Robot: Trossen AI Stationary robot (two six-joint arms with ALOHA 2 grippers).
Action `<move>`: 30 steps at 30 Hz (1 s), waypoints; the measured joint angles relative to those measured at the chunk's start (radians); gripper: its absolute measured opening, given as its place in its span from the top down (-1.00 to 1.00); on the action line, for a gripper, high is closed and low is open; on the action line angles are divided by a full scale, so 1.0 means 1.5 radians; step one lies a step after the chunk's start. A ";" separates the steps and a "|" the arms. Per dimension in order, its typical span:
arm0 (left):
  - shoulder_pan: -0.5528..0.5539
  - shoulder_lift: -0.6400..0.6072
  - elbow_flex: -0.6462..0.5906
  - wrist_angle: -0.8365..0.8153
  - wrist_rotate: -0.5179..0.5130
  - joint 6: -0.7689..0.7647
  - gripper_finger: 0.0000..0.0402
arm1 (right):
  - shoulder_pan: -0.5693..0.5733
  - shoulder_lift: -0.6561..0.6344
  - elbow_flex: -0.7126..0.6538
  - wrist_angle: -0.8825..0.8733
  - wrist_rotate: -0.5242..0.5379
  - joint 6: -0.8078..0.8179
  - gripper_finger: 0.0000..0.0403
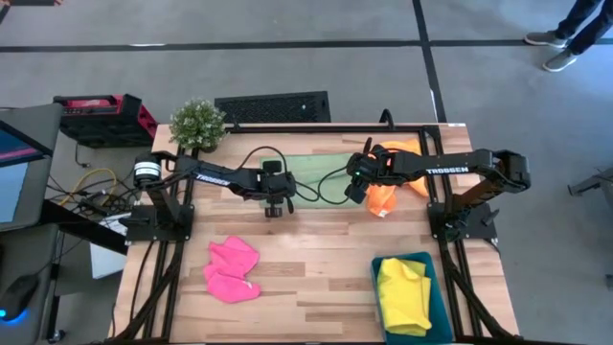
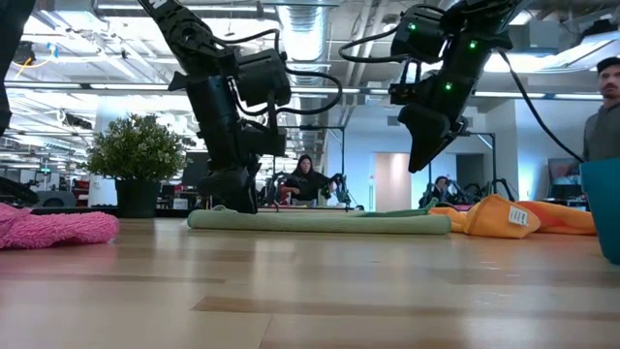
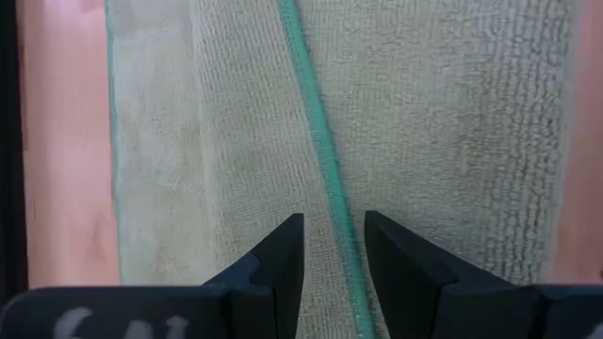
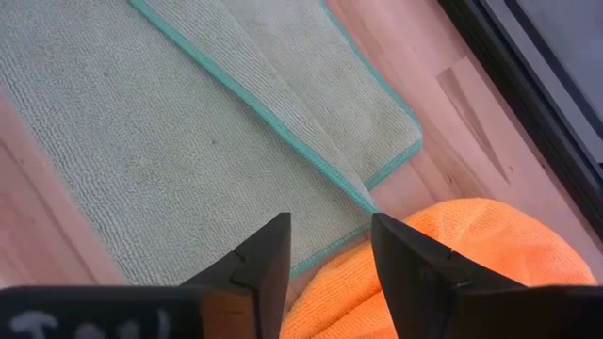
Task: Fold microfiber towels
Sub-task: Fold the green microfiber towel
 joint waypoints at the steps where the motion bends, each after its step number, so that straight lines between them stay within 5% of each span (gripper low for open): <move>1: 0.000 0.000 0.000 0.000 0.000 0.000 0.47 | 0.000 0.000 0.000 0.000 0.000 0.000 0.15; 16: 0.016 0.017 0.000 -0.003 -0.022 0.000 0.47 | 0.000 0.000 0.000 0.000 0.000 0.000 0.16; 30: 0.021 0.041 0.019 0.033 -0.120 0.055 0.47 | 0.000 0.000 0.000 0.003 0.000 0.001 0.16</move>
